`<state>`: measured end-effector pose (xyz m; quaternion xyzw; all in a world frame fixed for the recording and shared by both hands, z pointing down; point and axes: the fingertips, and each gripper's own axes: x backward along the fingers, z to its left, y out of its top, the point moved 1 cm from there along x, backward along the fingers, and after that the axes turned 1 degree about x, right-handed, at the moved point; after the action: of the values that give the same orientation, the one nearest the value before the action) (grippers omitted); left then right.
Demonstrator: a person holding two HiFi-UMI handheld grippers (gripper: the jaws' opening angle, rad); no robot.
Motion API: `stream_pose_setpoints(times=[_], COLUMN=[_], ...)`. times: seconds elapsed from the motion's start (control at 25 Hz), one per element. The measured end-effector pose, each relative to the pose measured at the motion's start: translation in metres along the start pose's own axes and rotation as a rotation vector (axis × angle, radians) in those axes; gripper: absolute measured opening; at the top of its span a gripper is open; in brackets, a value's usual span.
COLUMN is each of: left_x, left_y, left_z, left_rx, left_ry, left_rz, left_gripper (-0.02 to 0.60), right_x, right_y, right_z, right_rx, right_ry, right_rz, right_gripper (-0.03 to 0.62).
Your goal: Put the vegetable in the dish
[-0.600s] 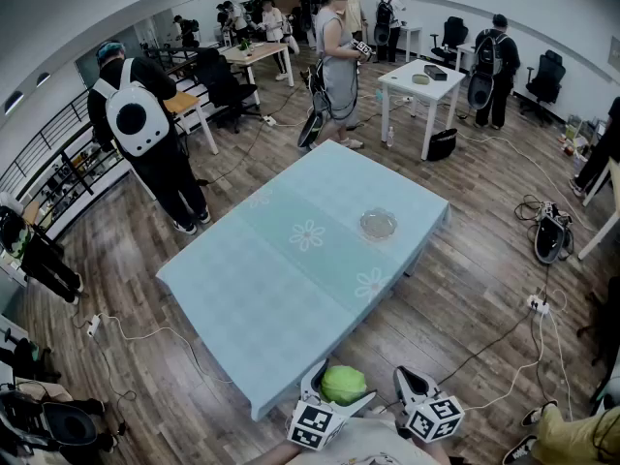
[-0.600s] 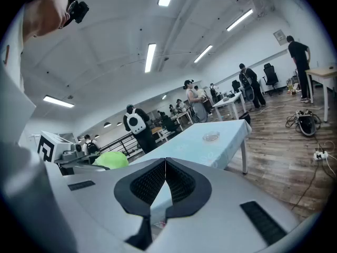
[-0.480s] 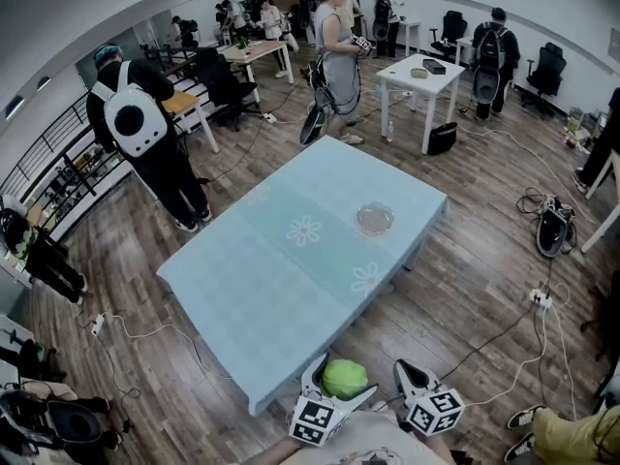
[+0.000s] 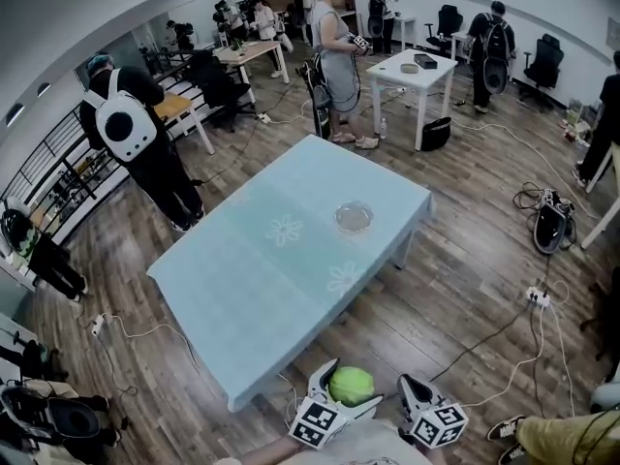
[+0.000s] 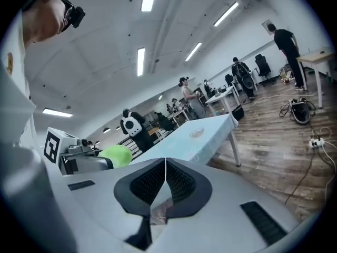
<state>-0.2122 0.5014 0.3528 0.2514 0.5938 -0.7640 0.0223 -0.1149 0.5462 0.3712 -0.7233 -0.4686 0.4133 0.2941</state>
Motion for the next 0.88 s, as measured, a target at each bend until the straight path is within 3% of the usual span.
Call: stream_pose_setpoints(times=[0.24,0.52,0.88], left_x=[-0.028,-0.048,-0.069], left_y=[-0.004,0.012,0.027], left_z=[-0.023,-0.019,0.018], left_rx=[0.03,0.046,0.085], left_ry=[-0.06,-0.109,-0.091], left_rz=[0.036,0.032,0.005], left_gripper=[0.552,0.552,0.552], right_x=[0.016,0.015,-0.03], right_y=[-0.005,0.009,0.036], right_z=[-0.029,-0.047,-0.049], right_rx=[-0.042,-0.054,-0.013], right_ry=[-0.05,-0.094,-0.05], right_rz=[-0.018,-0.047,-0.02], right_gripper=[0.025,0.025,0.025])
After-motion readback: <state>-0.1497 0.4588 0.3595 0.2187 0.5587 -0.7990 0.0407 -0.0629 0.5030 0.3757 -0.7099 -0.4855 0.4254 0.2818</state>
